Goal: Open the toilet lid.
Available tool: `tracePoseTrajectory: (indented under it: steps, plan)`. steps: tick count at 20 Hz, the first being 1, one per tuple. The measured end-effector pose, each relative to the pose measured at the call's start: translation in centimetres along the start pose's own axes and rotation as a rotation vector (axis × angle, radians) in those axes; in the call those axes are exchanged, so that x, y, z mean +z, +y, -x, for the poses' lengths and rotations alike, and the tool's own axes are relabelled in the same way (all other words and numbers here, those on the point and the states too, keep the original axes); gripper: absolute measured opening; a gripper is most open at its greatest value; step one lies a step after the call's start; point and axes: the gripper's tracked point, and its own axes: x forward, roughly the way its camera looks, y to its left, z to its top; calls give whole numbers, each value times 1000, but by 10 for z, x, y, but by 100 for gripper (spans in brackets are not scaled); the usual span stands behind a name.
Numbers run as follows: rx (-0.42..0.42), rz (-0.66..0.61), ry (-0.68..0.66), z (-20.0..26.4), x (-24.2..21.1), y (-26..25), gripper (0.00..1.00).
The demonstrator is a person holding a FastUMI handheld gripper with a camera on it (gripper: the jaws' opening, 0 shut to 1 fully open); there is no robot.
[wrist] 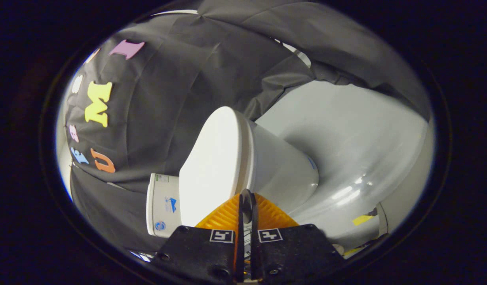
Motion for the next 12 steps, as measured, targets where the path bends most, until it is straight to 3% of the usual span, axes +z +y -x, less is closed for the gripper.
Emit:
tracePoseTrajectory:
  steps: [12]
  plan:
    - [36,12,-3,14,5,23,5]
